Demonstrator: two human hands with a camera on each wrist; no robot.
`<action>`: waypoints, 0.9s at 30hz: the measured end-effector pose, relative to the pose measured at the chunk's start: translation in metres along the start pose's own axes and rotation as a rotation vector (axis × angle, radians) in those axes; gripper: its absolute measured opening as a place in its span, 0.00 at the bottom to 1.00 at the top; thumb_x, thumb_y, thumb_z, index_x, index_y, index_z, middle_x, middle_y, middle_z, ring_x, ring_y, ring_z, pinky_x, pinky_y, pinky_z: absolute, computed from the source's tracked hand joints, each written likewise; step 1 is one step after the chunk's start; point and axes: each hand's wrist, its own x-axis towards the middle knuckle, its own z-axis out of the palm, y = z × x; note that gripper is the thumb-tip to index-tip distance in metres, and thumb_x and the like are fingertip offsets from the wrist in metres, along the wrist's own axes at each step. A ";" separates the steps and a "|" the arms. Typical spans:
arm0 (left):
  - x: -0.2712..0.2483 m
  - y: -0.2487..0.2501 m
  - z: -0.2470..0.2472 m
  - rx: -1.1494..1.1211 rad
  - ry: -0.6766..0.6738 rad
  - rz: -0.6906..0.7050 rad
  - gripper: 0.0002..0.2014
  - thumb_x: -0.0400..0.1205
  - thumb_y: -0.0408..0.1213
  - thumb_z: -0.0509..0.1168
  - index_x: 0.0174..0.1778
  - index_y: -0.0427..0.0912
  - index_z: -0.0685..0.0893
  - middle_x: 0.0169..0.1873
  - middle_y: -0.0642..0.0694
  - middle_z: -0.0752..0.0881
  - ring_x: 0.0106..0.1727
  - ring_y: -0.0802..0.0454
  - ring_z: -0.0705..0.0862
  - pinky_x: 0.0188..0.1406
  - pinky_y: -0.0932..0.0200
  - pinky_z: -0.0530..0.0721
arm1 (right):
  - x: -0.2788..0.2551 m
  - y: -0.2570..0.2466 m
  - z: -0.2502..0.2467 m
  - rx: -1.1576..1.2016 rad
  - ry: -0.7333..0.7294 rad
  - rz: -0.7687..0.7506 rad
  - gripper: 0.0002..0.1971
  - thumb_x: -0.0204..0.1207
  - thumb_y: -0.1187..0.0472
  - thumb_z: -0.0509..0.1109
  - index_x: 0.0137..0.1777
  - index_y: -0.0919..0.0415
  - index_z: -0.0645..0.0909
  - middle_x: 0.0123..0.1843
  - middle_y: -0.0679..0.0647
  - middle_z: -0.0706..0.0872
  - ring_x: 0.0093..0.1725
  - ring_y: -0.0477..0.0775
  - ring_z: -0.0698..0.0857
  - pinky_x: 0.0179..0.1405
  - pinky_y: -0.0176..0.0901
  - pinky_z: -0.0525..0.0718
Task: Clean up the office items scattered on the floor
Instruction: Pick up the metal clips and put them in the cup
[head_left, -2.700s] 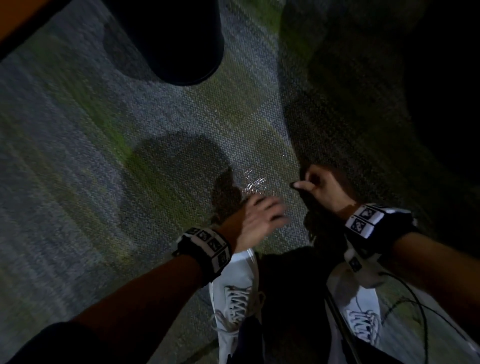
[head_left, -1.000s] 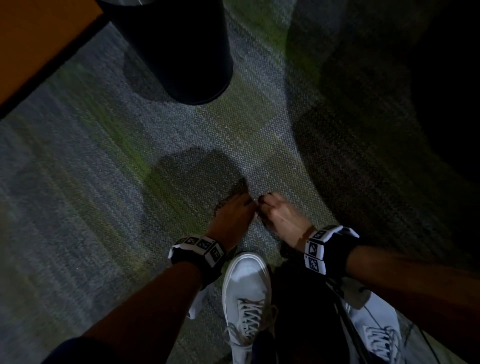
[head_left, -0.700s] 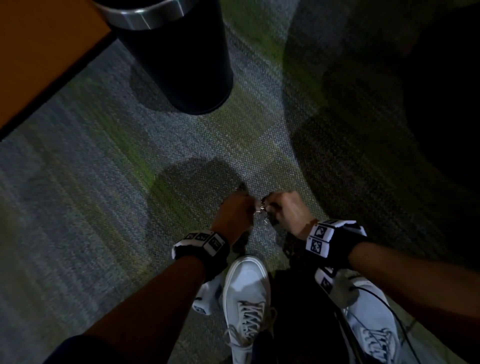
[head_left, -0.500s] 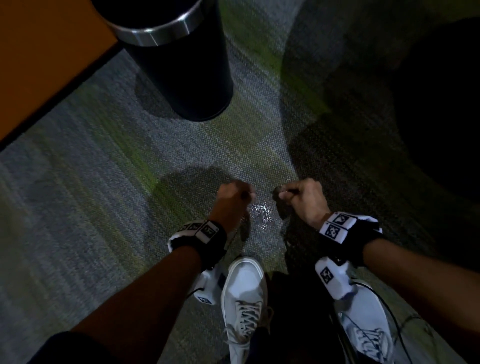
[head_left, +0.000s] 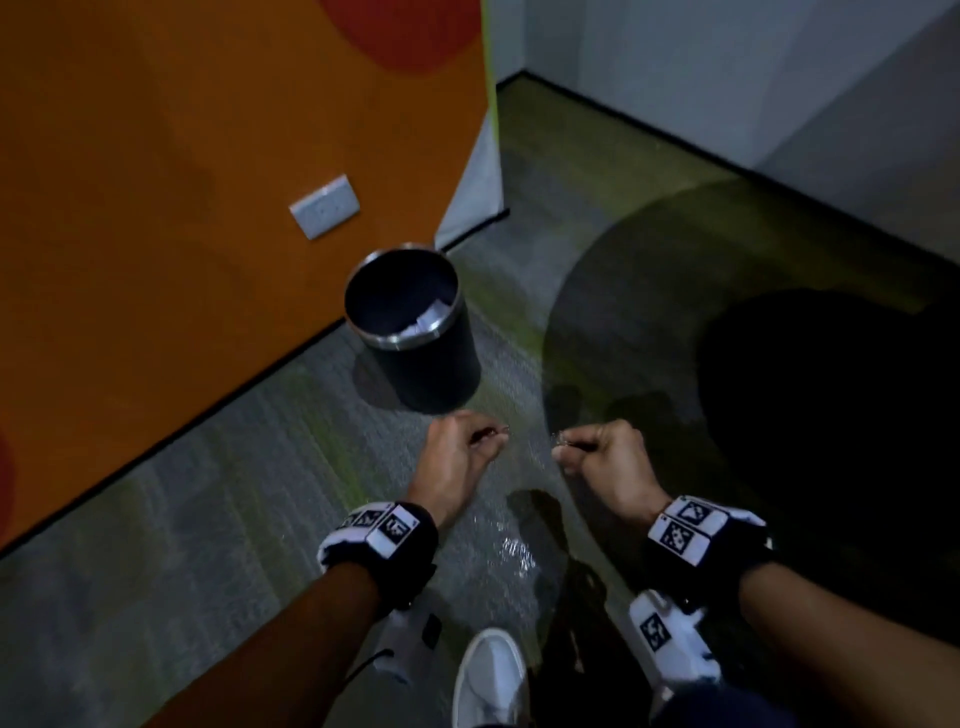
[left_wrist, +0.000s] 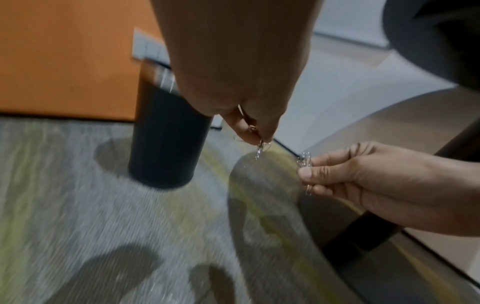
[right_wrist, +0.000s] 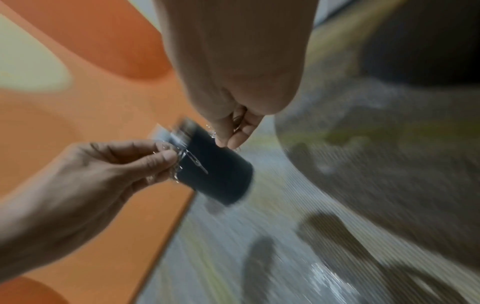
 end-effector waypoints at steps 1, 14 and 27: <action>0.000 0.019 -0.011 0.010 0.016 0.036 0.04 0.79 0.39 0.73 0.49 0.47 0.92 0.42 0.54 0.88 0.42 0.62 0.86 0.42 0.65 0.84 | -0.005 -0.016 -0.011 0.012 0.021 -0.021 0.10 0.70 0.59 0.81 0.51 0.58 0.91 0.41 0.47 0.92 0.40 0.43 0.91 0.51 0.45 0.91; -0.008 0.269 -0.142 0.051 0.242 0.398 0.03 0.77 0.36 0.76 0.44 0.46 0.93 0.41 0.55 0.90 0.45 0.64 0.86 0.47 0.71 0.82 | -0.102 -0.229 -0.165 0.125 0.256 -0.341 0.08 0.69 0.61 0.82 0.48 0.61 0.92 0.35 0.49 0.91 0.30 0.35 0.87 0.32 0.23 0.82; -0.028 0.508 -0.171 -0.376 0.341 0.586 0.03 0.77 0.37 0.76 0.45 0.47 0.93 0.38 0.54 0.93 0.41 0.60 0.90 0.42 0.65 0.88 | -0.253 -0.357 -0.352 0.209 0.440 -0.590 0.06 0.70 0.65 0.80 0.47 0.63 0.91 0.36 0.49 0.92 0.34 0.48 0.91 0.35 0.37 0.87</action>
